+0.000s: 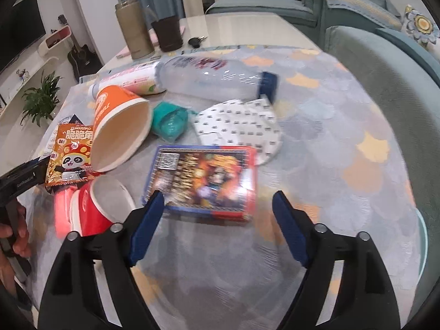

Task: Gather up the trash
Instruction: 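Grasp the white paper packet with the left tool while the right tool grasps the card box, then carry the packet and card box to the wastebasket and release both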

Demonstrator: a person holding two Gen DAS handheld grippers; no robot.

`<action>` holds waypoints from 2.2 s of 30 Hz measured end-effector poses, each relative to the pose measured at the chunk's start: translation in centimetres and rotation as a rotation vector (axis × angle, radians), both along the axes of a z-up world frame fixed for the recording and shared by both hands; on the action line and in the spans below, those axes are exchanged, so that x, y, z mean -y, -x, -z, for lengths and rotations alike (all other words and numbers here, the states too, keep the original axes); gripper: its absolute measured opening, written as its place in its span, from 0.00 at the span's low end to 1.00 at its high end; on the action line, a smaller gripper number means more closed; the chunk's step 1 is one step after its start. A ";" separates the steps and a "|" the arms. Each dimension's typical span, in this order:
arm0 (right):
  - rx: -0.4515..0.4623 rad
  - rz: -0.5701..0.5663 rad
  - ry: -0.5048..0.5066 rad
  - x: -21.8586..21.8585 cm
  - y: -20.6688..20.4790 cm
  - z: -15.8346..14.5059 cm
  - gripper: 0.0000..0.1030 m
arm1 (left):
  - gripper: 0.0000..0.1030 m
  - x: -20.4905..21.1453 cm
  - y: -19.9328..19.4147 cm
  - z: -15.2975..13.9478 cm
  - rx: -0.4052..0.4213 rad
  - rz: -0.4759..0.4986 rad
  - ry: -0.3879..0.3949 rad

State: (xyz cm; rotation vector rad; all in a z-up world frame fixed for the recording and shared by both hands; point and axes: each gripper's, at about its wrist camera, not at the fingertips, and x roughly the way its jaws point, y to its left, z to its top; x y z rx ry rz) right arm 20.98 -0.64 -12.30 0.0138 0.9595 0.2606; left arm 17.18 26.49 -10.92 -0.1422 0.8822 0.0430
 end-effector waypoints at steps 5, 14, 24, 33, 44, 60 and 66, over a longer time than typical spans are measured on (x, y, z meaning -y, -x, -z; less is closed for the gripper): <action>-0.025 0.021 0.044 -1.9 -1.4 0.6 0.88 | 0.51 -0.7 1.1 -0.9 0.048 -0.018 0.058; -0.032 0.020 0.128 -2.8 -2.1 1.1 0.85 | 0.51 -0.4 3.0 -4.9 0.184 -0.025 0.088; 0.073 0.124 0.033 4.3 0.4 -3.5 0.84 | 0.51 4.7 5.1 -10.8 0.394 0.159 0.192; 0.279 0.239 0.044 12.8 5.4 -10.9 0.84 | 0.51 14.3 5.3 -14.7 0.458 0.343 0.229; 0.454 0.467 0.128 25.5 13.2 -13.9 0.84 | 0.51 29.7 4.6 -15.4 0.432 0.575 0.243; 0.235 0.764 0.163 37.8 17.3 -3.3 0.84 | 0.51 48.2 4.2 -4.5 0.134 0.815 0.281; 0.042 0.813 0.032 41.8 16.8 3.0 0.84 | 0.51 50.8 3.6 -0.4 0.012 0.849 0.247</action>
